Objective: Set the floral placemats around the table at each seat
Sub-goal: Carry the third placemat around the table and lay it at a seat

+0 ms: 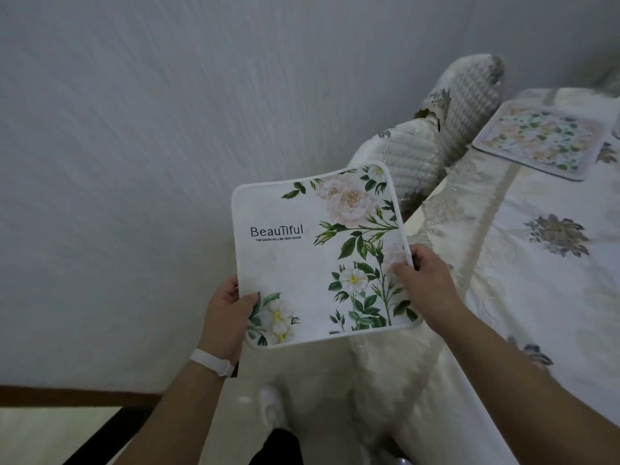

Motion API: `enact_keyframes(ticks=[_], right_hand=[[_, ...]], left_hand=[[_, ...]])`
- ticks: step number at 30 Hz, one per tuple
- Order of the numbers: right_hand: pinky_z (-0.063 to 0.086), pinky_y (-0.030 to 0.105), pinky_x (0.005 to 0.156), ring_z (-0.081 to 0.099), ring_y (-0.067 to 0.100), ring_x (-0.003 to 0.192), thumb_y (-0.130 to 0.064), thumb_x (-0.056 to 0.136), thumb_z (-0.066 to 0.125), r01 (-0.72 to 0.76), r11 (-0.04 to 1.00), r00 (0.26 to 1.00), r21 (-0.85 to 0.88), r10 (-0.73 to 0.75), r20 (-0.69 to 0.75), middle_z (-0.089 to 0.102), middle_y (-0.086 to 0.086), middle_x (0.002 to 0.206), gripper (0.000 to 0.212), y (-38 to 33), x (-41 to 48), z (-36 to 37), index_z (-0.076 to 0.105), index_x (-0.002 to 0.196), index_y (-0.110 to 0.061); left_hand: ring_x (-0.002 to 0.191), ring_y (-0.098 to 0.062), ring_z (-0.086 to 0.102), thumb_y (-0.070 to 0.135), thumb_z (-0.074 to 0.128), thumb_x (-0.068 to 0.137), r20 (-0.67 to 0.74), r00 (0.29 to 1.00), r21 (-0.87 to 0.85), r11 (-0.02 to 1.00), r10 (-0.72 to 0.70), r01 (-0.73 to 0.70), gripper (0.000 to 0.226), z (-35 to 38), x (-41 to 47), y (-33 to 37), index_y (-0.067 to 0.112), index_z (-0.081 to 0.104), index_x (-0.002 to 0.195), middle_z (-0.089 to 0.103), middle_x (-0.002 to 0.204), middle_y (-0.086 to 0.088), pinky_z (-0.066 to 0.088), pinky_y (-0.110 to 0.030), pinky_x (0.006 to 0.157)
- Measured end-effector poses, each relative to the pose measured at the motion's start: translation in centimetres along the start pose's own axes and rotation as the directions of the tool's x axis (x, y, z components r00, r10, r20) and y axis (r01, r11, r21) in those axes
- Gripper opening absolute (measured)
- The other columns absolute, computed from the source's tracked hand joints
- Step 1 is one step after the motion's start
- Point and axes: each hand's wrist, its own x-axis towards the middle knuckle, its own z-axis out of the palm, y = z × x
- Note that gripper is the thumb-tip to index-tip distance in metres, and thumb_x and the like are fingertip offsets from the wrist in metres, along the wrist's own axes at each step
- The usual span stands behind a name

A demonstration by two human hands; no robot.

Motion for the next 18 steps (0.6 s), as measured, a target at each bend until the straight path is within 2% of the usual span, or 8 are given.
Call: enact_keyframes(ticks=[1, 4, 6, 8, 9, 14, 18], right_hand=[[0.054, 0.046, 0.069, 0.061, 0.038, 0.074, -0.015, 0.087, 0.060, -0.008, 1.000, 1.000, -0.001, 0.008, -0.014, 0.066, 0.016, 0.086, 0.003, -0.3, 0.5, 0.8, 0.062, 0.090, -0.015], [0.052, 0.039, 0.066, 0.062, 0.029, 0.070, -0.015, 0.087, 0.060, -0.022, 1.000, 0.998, -0.005, 0.021, -0.065, 0.067, 0.012, 0.083, 0.004, -2.0, 2.0, 3.3, 0.062, 0.087, -0.019], [0.058, 0.045, 0.069, 0.067, 0.032, 0.074, -0.017, 0.087, 0.061, -0.037, 0.999, 0.993, 0.002, 0.037, -0.113, 0.069, 0.011, 0.082, 0.005, -3.2, 3.4, 5.4, 0.063, 0.085, -0.021], [0.058, 0.053, 0.069, 0.068, 0.034, 0.072, -0.020, 0.085, 0.061, -0.061, 0.998, 0.986, -0.021, 0.057, -0.158, 0.069, 0.013, 0.081, 0.002, -4.7, 4.5, 7.8, 0.063, 0.085, -0.021], [0.059, 0.053, 0.069, 0.069, 0.030, 0.071, -0.021, 0.085, 0.062, -0.073, 0.997, 0.982, -0.018, 0.069, -0.177, 0.069, 0.011, 0.080, 0.002, -5.6, 4.9, 9.1, 0.063, 0.086, -0.022], [0.057, 0.037, 0.062, 0.071, 0.025, 0.078, -0.023, 0.087, 0.066, -0.086, 0.995, 0.956, 0.056, 0.098, -0.275, 0.071, 0.001, 0.080, 0.004, -9.7, 6.9, 14.4, 0.063, 0.086, -0.026], [0.059, 0.051, 0.071, 0.070, 0.032, 0.079, -0.030, 0.088, 0.065, -0.101, 0.993, 0.924, 0.066, 0.118, -0.363, 0.070, 0.009, 0.084, 0.006, -11.6, 7.9, 16.2, 0.062, 0.084, -0.027]], left_hand=[[0.083, -0.032, 0.070, -0.009, 0.051, 0.089, 0.003, 1.000, -0.007, 1.000, -0.002, 0.002, 0.030, -0.3, 1.4, 0.2, 0.015, 0.066, 0.099, 0.075, 0.091, -0.009, 0.058, -0.044, 0.074], [0.079, -0.031, 0.070, -0.009, 0.052, 0.089, 0.038, 0.999, -0.052, 0.998, -0.036, 0.038, 0.025, -1.4, 6.4, 0.6, 0.012, 0.065, 0.096, 0.075, 0.088, -0.009, 0.060, -0.042, 0.071], [0.080, -0.033, 0.069, -0.009, 0.053, 0.089, 0.085, 0.995, -0.061, 0.996, -0.053, 0.059, 0.024, -2.1, 10.0, 0.9, 0.010, 0.064, 0.096, 0.073, 0.091, -0.012, 0.059, -0.042, 0.072], [0.076, -0.030, 0.069, -0.009, 0.053, 0.088, 0.128, 0.990, -0.074, 0.995, -0.057, 0.067, 0.023, -3.1, 13.6, 1.7, 0.010, 0.064, 0.094, 0.073, 0.088, -0.012, 0.060, -0.037, 0.066], [0.073, -0.027, 0.070, -0.009, 0.053, 0.088, 0.156, 0.986, -0.085, 0.994, -0.058, 0.072, 0.023, -3.6, 15.3, 2.5, 0.010, 0.064, 0.094, 0.073, 0.085, -0.010, 0.060, -0.035, 0.062], [0.073, -0.026, 0.069, -0.008, 0.055, 0.088, 0.273, 0.961, -0.052, 0.997, -0.037, 0.053, 0.022, -6.1, 23.9, 6.7, 0.011, 0.065, 0.093, 0.072, 0.090, -0.013, 0.060, -0.035, 0.064], [0.073, -0.027, 0.069, -0.008, 0.054, 0.088, 0.365, 0.931, -0.017, 1.000, -0.015, 0.023, 0.023, -5.1, 28.5, 9.1, 0.012, 0.065, 0.092, 0.073, 0.085, -0.008, 0.059, -0.035, 0.064]])
